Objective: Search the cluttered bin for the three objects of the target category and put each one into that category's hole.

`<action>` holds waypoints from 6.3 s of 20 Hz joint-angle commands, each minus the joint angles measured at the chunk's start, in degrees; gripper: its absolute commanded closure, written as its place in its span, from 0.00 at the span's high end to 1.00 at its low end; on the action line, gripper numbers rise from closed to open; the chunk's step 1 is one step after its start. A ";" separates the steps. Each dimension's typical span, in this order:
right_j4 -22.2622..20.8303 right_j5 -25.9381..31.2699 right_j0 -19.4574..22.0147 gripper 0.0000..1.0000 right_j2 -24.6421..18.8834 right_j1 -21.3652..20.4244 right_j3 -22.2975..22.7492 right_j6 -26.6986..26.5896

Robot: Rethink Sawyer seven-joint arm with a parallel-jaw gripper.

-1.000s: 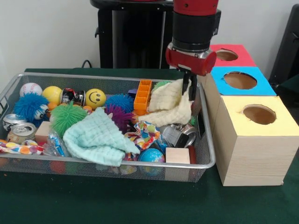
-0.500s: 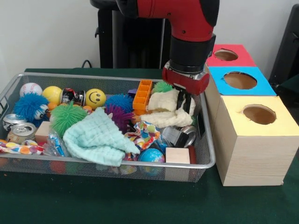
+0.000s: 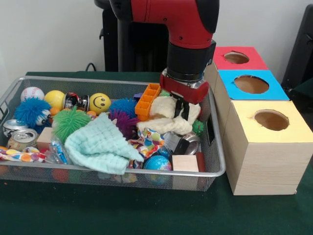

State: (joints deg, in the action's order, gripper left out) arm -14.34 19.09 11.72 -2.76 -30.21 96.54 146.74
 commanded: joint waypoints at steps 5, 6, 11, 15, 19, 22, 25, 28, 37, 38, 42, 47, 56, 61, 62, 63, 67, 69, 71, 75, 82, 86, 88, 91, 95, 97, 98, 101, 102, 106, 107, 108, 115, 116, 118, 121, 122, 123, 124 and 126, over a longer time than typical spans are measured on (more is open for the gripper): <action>-2.34 -1.67 3.63 1.00 -1.46 4.58 -3.65 -1.59; -2.41 -1.66 3.69 1.00 -1.51 4.56 -3.69 -1.70; 0.27 0.14 3.92 1.00 -3.12 2.70 -1.36 0.13; 3.83 6.91 5.11 1.00 -6.69 -6.25 1.42 -0.96; 6.87 13.85 7.35 1.00 -9.78 -12.51 2.82 -3.00; 8.03 15.74 8.70 1.00 -11.07 -14.24 3.86 -3.80; 7.67 14.72 9.66 1.00 -12.09 -13.42 3.57 -4.72; 5.46 12.99 9.02 1.00 -11.02 -12.13 2.81 -4.49; -8.50 8.44 7.42 1.00 -2.44 -1.87 -4.18 -6.24; -9.91 7.22 7.01 1.00 -1.56 -0.20 -4.91 -5.14; -12.69 4.40 7.34 1.00 -1.20 3.73 -6.62 -3.37; -14.79 1.16 7.89 1.00 -0.57 6.95 -8.38 -1.33; -17.74 -2.49 10.89 1.00 -0.25 10.51 -11.70 -3.69; -19.72 -1.33 13.01 1.00 -0.10 9.25 -12.29 -6.66; -20.57 -1.83 13.21 1.00 0.34 9.43 -12.71 -6.81; -21.01 -1.98 13.53 1.00 0.28 9.57 -13.04 -6.99; -23.75 -4.52 12.57 1.00 2.89 10.04 -14.30 -4.53; -24.61 -5.29 12.10 1.00 3.82 9.98 -14.45 -3.35; -25.78 -6.72 10.70 1.00 6.02 10.18 -14.93 -1.46; -26.32 -7.46 9.74 1.00 7.63 10.31 -15.18 0.06; -25.55 -8.40 8.53 1.00 9.53 10.53 -15.10 0.09; -24.80 -7.38 7.81 1.00 10.66 9.09 -14.34 -0.39; -24.53 -6.07 8.09 1.00 10.64 7.67 -13.47 -1.57; -24.38 -2.79 8.37 1.00 10.55 4.73 -12.06 -4.21; -23.68 5.47 7.69 1.00 11.74 -1.08 -10.31 -9.13; -23.89 7.17 7.37 1.00 12.39 -1.67 -10.65 -9.75; -24.52 5.99 7.35 1.00 12.45 -0.38 -11.57 -8.78; -25.95 3.46 6.77 1.00 13.30 3.41 -14.50 -5.53; -26.45 2.48 6.65 1.00 13.79 4.60 -15.61 -4.68; -27.50 -0.33 7.14 1.00 13.69 7.04 -17.69 -4.00; -27.33 -0.35 7.61 1.00 12.88 6.80 -17.36 -4.66; -26.43 -0.72 9.90 1.00 9.33 6.05 -15.74 -6.76; -18.33 2.55 28.46 1.00 -18.88 5.82 -2.58 -16.09; -18.15 3.15 29.02 1.00 -20.20 5.59 -1.95 -15.99; -17.97 4.51 29.92 1.00 -21.92 5.37 -1.22 -15.93; -18.68 6.95 30.07 1.00 -22.60 5.40 -2.05 -16.00; -18.75 8.87 30.03 1.00 -22.93 5.84 -3.24 -16.95; -19.09 9.69 30.04 1.00 -23.03 5.95 -3.71 -17.19; -20.27 10.00 29.62 1.00 -22.74 6.03 -4.69 -18.01; -21.30 9.96 29.09 0.00 -22.28 5.90 -5.20 -17.11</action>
State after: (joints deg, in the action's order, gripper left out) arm -33.84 21.41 42.35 -16.17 -28.63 88.69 146.14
